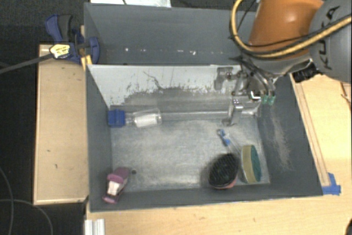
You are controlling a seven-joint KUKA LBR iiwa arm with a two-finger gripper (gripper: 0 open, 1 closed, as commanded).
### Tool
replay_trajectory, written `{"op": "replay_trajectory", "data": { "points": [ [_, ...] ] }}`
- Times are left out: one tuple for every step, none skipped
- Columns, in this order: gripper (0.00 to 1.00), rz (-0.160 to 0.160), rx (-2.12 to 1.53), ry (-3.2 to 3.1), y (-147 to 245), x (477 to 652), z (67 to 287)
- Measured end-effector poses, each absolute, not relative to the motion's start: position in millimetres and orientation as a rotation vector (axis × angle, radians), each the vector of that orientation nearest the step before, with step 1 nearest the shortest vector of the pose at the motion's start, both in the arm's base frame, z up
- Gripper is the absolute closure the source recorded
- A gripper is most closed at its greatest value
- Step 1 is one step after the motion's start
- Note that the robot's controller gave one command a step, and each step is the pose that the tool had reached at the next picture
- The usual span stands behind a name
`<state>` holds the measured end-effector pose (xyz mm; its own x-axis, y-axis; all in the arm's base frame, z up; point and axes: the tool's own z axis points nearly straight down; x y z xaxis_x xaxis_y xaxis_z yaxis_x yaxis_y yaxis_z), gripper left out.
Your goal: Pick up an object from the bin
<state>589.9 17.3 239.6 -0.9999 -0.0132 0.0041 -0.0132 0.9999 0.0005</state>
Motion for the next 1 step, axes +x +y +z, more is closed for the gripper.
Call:
{"op": "replay_trajectory", "data": {
  "points": [
    [0.0, -0.001, 0.499, -3.1, -1.7, 549.8, 92.8]
  ]
}}
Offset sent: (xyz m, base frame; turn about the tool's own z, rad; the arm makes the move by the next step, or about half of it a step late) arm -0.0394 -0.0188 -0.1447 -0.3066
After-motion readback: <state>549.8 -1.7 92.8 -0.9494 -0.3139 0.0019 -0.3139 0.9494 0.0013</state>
